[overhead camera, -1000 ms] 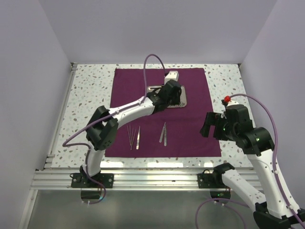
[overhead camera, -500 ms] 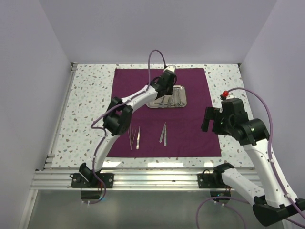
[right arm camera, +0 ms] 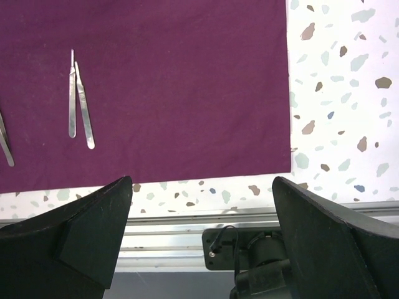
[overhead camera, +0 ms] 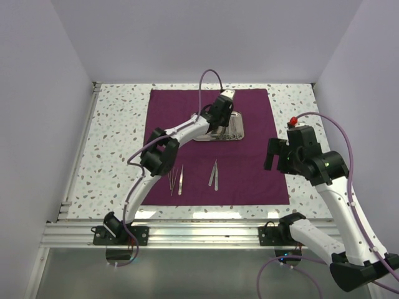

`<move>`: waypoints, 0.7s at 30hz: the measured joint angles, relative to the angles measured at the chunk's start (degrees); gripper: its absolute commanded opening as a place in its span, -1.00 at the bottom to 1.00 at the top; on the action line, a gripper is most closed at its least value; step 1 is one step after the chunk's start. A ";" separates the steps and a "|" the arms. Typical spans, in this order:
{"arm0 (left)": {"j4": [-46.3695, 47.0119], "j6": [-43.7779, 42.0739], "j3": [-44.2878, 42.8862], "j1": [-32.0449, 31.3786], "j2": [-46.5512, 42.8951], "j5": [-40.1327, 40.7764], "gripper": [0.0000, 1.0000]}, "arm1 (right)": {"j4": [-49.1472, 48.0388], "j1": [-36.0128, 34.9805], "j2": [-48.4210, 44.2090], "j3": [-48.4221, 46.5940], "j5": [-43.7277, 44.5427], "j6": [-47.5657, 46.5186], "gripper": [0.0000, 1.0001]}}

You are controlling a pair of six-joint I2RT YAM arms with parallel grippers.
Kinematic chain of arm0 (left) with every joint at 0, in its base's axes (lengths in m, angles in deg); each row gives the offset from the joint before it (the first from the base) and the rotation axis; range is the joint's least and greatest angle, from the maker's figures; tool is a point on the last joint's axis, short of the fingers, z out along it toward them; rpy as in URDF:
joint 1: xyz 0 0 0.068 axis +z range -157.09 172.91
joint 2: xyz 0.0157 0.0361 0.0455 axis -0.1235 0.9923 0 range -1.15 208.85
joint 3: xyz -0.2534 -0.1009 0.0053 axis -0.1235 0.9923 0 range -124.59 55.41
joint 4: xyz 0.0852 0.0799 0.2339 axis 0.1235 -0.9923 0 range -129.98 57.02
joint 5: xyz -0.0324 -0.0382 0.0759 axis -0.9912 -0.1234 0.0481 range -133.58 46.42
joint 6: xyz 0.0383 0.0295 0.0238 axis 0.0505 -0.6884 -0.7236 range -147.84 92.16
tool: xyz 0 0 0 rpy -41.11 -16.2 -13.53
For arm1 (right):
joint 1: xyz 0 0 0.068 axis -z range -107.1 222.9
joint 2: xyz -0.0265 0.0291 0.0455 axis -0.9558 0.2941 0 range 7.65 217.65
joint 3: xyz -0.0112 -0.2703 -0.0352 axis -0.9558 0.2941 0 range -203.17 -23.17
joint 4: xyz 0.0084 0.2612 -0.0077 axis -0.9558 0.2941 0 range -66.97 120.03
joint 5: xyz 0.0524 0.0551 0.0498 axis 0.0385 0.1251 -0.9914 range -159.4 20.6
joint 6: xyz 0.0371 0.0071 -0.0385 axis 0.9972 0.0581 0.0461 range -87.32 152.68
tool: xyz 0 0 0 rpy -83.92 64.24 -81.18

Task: Open and lay out the surgical kit
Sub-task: Pick up the medical item from the container.

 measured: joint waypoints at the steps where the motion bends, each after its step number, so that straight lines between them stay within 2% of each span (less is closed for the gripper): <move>1: 0.33 -0.20 -0.13 0.02 0.57 -0.13 -0.24 | 0.00 0.00 0.02 0.00 0.04 0.00 0.97; 9: 1.73 -1.22 -1.05 0.00 1.51 -0.26 -0.26 | 0.07 0.00 0.66 0.00 1.31 -0.48 0.97; 13: 1.66 -2.97 -1.11 -0.07 1.53 2.45 -0.33 | 0.07 0.00 0.66 0.00 1.55 -0.66 0.97; 21: 2.38 -6.16 0.28 0.92 1.27 6.38 -0.33 | 0.07 0.00 0.50 0.00 2.32 -0.85 0.97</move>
